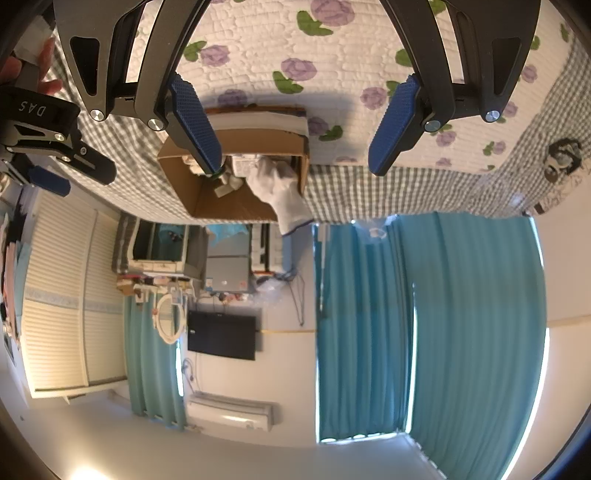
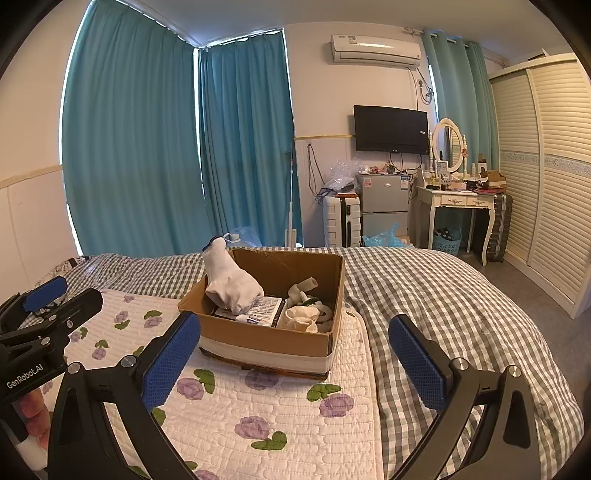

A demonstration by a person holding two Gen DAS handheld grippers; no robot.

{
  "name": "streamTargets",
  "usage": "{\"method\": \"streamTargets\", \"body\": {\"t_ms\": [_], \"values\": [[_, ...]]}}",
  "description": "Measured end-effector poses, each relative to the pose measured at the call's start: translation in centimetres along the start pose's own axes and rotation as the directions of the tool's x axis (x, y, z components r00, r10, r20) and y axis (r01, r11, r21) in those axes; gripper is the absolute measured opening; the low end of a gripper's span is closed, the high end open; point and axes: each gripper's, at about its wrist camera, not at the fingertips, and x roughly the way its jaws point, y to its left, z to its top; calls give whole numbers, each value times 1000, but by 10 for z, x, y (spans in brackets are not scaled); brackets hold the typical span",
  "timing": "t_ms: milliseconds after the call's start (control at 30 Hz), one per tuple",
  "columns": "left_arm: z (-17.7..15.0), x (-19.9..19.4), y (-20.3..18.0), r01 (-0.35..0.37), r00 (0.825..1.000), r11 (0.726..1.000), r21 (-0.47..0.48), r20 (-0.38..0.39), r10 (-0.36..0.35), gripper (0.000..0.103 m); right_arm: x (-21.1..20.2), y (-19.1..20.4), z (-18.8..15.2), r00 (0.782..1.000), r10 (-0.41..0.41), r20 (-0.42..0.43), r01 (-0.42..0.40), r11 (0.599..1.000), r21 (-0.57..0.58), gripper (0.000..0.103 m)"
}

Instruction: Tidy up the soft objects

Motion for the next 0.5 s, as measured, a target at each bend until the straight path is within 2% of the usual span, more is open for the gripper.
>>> {"method": "streamTargets", "body": {"t_ms": [500], "values": [[0, -5, -4, -9, 1000, 1000, 2, 13, 9, 83, 1, 0, 0, 1000, 0, -2, 0, 1000, 1, 103]]}}
